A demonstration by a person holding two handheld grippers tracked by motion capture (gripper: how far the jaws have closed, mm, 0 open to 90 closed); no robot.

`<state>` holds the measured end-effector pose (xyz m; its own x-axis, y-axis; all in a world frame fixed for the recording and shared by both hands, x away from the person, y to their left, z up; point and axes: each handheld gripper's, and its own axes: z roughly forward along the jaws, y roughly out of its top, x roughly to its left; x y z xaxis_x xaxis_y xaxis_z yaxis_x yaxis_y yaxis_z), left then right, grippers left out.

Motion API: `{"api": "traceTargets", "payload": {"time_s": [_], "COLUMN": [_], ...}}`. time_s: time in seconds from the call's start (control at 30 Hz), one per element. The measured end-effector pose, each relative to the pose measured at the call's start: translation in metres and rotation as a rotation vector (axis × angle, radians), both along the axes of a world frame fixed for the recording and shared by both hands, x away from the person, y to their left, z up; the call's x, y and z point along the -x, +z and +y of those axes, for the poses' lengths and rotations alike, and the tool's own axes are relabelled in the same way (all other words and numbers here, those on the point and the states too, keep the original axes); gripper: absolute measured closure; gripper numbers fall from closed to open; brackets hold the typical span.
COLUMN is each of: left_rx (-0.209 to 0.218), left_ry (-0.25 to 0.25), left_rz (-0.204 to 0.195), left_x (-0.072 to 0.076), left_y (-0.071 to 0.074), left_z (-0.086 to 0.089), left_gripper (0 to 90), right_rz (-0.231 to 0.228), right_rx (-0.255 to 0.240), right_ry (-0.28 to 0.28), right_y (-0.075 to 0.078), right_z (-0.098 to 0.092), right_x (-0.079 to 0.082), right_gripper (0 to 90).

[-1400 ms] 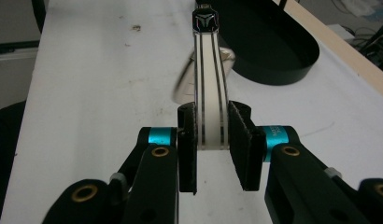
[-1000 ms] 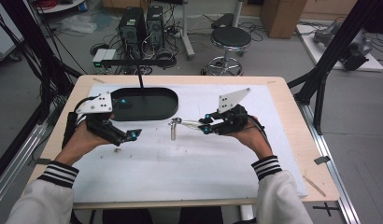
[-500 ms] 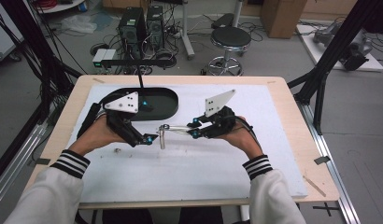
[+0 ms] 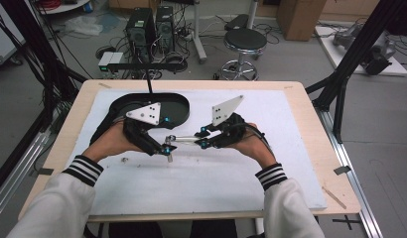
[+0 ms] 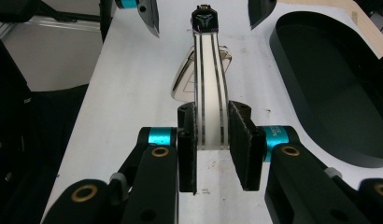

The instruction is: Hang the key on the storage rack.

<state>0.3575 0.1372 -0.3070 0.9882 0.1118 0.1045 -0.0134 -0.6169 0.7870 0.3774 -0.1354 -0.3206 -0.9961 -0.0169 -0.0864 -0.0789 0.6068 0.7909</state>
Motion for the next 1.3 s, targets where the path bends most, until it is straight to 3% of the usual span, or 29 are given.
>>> {"api": "traceTargets", "payload": {"time_s": [0.1, 0.2, 0.5, 0.6, 0.8, 0.9, 1.2, 1.3], "left_rx": [-0.030, -0.059, -0.139, -0.134, -0.171, -0.172, -0.199, -0.191], "left_ry": [0.005, 0.010, 0.010, 0.009, 0.011, 0.009, -0.002, 0.006], "left_rz": [0.014, 0.035, 0.035, 0.042, 0.044, 0.040, 0.027, 0.013], "left_x": [0.000, 0.000, 0.000, 0.000, 0.002, 0.002, 0.003, 0.004], "left_y": [0.000, 0.000, -0.004, -0.005, -0.006, -0.006, -0.007, -0.007], "left_z": [-0.003, -0.006, -0.010, -0.012, -0.015, -0.015, -0.015, -0.016], "left_gripper": [33.4, 41.7, 52.5, 54.9, 62.0, 70.5, 73.5, 73.8], "right_rz": [0.000, 0.003, 0.006, 0.009, 0.003, 0.007, 0.007, 0.005], "right_rx": [0.002, 0.013, 0.029, 0.036, 0.043, 0.056, 0.051, 0.053], "right_ry": [0.002, 0.011, 0.022, 0.026, 0.032, 0.032, 0.034, 0.031], "right_y": [0.000, 0.000, -0.003, -0.003, -0.004, -0.005, -0.006, -0.006], "right_z": [0.002, 0.005, 0.009, 0.010, 0.013, 0.014, 0.014, 0.014], "right_x": [0.000, 0.000, 0.001, 0.001, 0.001, 0.001, 0.000, 0.000], "right_gripper": [73.9, 74.0, 73.9, 73.9, 73.9, 73.9, 73.9, 73.8]}}
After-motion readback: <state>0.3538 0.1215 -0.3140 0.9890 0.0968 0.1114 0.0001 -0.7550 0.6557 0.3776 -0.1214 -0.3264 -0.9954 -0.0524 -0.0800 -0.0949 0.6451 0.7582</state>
